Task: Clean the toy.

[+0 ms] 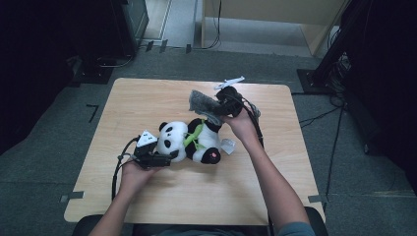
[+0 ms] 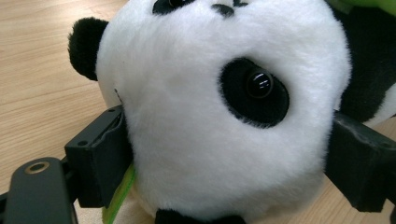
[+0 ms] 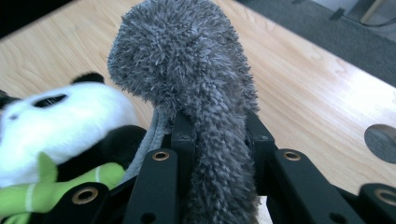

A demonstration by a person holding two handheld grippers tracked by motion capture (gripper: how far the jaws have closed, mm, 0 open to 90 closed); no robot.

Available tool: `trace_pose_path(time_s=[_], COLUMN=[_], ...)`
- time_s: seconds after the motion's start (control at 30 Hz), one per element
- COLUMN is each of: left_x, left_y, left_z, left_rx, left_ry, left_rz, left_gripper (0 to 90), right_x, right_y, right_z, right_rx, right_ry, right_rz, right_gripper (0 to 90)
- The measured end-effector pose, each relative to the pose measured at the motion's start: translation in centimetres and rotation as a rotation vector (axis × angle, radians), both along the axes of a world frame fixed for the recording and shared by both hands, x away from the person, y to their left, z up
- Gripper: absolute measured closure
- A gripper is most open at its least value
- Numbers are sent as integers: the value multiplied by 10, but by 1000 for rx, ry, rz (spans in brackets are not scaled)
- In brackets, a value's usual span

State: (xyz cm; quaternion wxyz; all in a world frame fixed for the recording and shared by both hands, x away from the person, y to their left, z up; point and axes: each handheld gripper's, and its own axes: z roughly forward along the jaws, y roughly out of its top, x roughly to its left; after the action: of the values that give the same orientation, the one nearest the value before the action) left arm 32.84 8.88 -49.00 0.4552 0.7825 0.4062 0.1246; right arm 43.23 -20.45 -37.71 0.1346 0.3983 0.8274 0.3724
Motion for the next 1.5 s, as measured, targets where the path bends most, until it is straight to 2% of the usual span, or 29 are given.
trace_pose_path(time_s=[0.1, 0.23, 0.33, 0.5, 0.67, 0.8, 1.03, 1.13, 1.2, 1.3, 1.43, 1.5], left_x=[0, 1, 2, 2, 2, 2, 2, 2, 2, 3, 3, 3], left_y=[0, 0, 0, -1, -2, -1, -1, -1, -1, -1, 0, 0], left_z=[0, 1, 2, 3, 3, 2, 2, 1, 1, 1, 1, 1], left_rx=[-3, 3, 13, 17, 10, 9, 2, -7, -4, -3, -3, -3], left_ry=[-1, 3, 10, 15, 19, 18, 16, 16, 15, 15, 17, 16], left_rz=[4, 5, -5, -2, 6, 8, 10, 11, 7, 5, 2, -1], left_gripper=[112, 108, 105, 106, 108, 108, 107, 107, 107, 107, 106, 103], right_x=[-4, -10, -17, -30, -35, -37, -41, -41, -40, -41, -37, -34], right_y=[-6, -12, -13, -15, -22, -32, -45, -52, -56, -61, -71, -77], right_z=[8, 17, 17, 4, -7, -11, -17, -24, -30, -35, -43, -45], right_rx=[31, 69, 65, 62, 66, 74, 53, 44, 41, 67, 48, 54], right_ry=[-10, -1, -2, -11, -27, -15, 9, 30, 62, 52, 56, 70], right_rz=[4, 8, 19, 37, 35, 16, -2, -24, -37, -49, -80, -99], right_gripper=[718, 716, 715, 710, 709, 711, 712, 715, 716, 717, 716, 717])
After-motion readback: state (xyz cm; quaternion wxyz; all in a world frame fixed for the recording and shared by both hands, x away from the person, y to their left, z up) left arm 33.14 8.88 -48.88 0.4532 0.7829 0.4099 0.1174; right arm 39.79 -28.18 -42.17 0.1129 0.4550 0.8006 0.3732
